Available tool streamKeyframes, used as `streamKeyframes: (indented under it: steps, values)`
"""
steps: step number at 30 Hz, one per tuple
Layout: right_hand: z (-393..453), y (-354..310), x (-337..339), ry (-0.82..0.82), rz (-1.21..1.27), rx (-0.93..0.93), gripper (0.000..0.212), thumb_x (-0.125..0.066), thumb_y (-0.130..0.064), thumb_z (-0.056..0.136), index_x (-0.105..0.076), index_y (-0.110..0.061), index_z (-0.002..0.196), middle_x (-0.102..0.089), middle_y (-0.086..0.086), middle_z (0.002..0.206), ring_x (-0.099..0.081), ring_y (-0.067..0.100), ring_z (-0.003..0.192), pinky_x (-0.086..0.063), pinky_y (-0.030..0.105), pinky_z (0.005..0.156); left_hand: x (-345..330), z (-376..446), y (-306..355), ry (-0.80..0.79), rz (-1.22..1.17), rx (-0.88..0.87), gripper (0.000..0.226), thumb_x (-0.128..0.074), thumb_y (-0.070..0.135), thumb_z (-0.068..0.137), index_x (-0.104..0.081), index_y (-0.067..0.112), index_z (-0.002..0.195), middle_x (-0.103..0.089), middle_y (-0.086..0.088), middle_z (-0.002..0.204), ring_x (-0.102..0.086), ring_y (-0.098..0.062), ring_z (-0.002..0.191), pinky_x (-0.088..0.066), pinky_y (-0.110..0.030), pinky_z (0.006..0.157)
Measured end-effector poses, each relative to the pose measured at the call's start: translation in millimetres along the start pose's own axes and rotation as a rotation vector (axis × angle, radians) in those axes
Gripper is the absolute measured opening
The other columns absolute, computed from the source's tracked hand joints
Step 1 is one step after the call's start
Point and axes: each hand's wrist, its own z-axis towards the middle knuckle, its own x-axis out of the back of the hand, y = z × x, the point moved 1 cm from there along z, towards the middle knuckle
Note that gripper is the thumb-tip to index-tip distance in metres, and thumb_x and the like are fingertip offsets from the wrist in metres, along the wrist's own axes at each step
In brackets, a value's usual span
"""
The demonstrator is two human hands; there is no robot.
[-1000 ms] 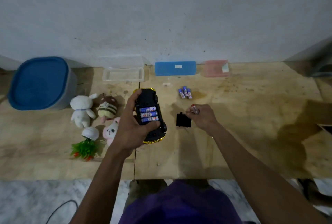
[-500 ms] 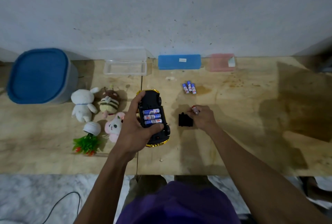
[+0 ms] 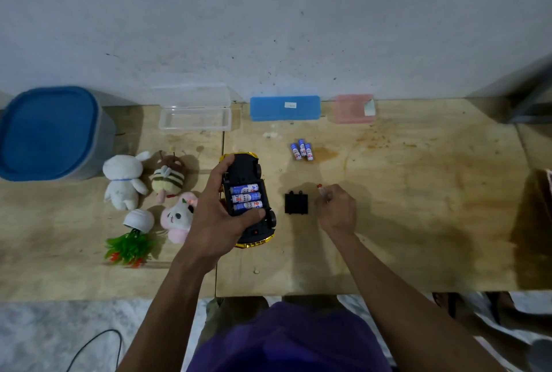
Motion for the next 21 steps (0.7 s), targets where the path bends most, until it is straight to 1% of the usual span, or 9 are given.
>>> streamKeyframes:
  steps: [3,8,13,15,17,19,21]
  values:
    - [-0.1,2.5,-0.8,0.004,-0.003,-0.027,0.014,-0.068,-0.022,0.092,-0.074,-0.009,0.095,-0.074,0.012,0.095,-0.07,0.031,0.089,-0.056,0.037,0.076,-3.8,-2.3,1.3,-0.004,0.01,-0.004,0.094,-0.077,-0.014,0.076,-0.038,0.041,0.142,-0.058,0.05,0.098,-0.071,0.002,0.091,-0.063,-0.027,0.075]
    - [1.9,7.6,-4.8,0.013,-0.029,-0.056,0.018,-0.07,-0.027,0.092,-0.076,-0.011,0.1,-0.073,0.013,0.099,-0.069,0.032,0.091,-0.05,0.032,0.072,-7.7,-4.3,2.0,-0.007,0.007,-0.006,0.094,-0.076,-0.016,0.076,-0.037,0.039,0.141,-0.058,0.05,0.098,-0.07,0.005,0.089,-0.06,-0.02,0.069]
    - [2.8,10.4,-6.7,0.003,-0.019,-0.053,0.02,-0.072,-0.027,0.09,-0.076,-0.011,0.101,-0.073,0.012,0.098,-0.07,0.03,0.089,-0.053,0.031,0.072,-9.5,-6.8,3.8,-0.009,0.015,-0.009,0.093,-0.076,-0.016,0.076,-0.036,0.038,0.141,-0.057,0.05,0.096,-0.069,0.008,0.087,-0.06,-0.019,0.068]
    - [3.5,10.2,-5.7,-0.011,-0.023,-0.05,0.023,-0.07,-0.031,0.091,-0.076,-0.011,0.1,-0.073,0.012,0.096,-0.069,0.031,0.088,-0.053,0.033,0.072,-10.1,-6.4,4.0,-0.005,0.007,-0.003,0.094,-0.076,-0.016,0.076,-0.037,0.038,0.143,-0.058,0.05,0.097,-0.069,0.006,0.089,-0.06,-0.02,0.068]
    - [3.5,6.6,-1.8,-0.018,-0.017,-0.058,0.027,-0.068,-0.035,0.091,-0.075,-0.01,0.098,-0.071,0.013,0.096,-0.067,0.032,0.089,-0.049,0.032,0.07,-10.6,-6.2,4.5,-0.003,-0.005,0.002,0.095,-0.077,-0.015,0.076,-0.037,0.039,0.144,-0.058,0.048,0.099,-0.07,0.003,0.09,-0.061,-0.023,0.069]
    - [0.8,-5.1,7.7,-0.006,0.001,-0.061,0.025,-0.069,-0.033,0.089,-0.073,-0.01,0.099,-0.07,0.013,0.099,-0.066,0.031,0.09,-0.046,0.031,0.07,-10.8,-7.0,6.3,-0.005,-0.017,0.001,0.096,-0.078,-0.014,0.076,-0.037,0.041,0.143,-0.059,0.047,0.099,-0.07,0.002,0.089,-0.062,-0.027,0.071]
    - [-5.8,-28.0,23.8,0.012,0.084,-0.023,0.021,-0.071,-0.028,0.089,-0.073,-0.012,0.102,-0.07,0.009,0.1,-0.066,0.024,0.085,-0.05,0.03,0.073,-10.1,-8.0,9.2,-0.005,-0.032,-0.009,0.097,-0.078,-0.015,0.075,-0.038,0.042,0.142,-0.06,0.046,0.1,-0.07,0.002,0.09,-0.063,-0.031,0.074]
